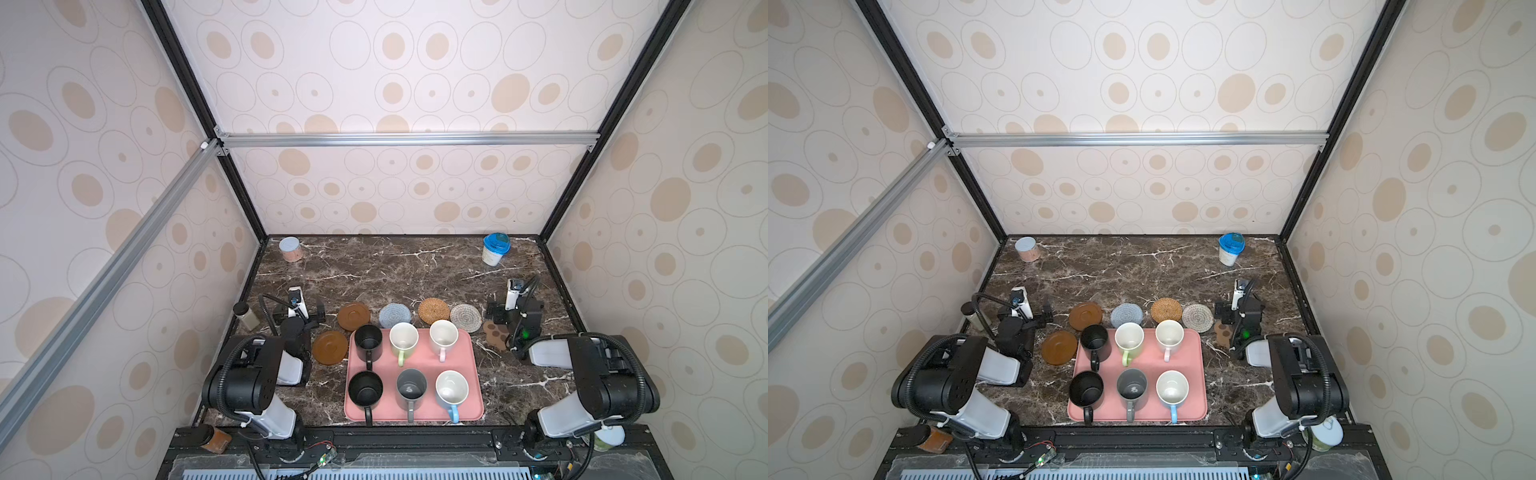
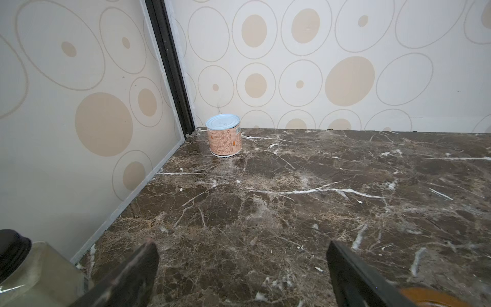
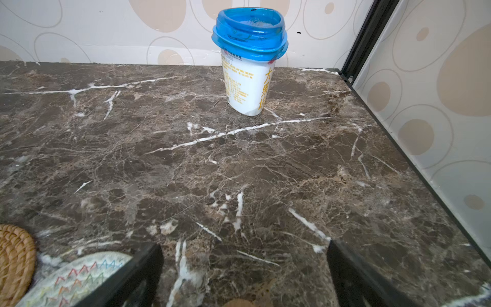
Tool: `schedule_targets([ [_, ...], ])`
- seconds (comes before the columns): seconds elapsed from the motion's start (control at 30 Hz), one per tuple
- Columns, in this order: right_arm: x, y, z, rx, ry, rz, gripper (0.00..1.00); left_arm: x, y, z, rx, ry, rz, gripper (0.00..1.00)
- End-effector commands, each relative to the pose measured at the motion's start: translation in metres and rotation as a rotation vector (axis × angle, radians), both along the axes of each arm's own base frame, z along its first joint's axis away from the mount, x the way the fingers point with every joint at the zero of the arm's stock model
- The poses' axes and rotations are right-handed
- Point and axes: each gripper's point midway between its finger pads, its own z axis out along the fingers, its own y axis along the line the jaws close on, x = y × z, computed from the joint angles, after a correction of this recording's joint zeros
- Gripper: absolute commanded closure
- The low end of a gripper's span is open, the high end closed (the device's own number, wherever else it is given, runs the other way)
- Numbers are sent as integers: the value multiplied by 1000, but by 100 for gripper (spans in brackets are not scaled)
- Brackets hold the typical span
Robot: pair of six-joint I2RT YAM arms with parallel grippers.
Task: Place cups on coasters
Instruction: Move the coaster to the top-center of the table.
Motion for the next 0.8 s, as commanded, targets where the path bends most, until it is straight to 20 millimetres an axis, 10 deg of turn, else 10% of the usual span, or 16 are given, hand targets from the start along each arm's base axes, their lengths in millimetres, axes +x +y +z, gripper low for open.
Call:
schedule_targets([
  [0.0,2,0,1,3,2,-4,0,1,-1,9,5,-30,-6,0],
  [0.5,1,0,-1,1,4,-6,0,1,-1,9,4,-30,-7,0],
  [0.77,-7,-2,7,6,-76,-15,0,-44,12,30,-29,-197,60,0],
])
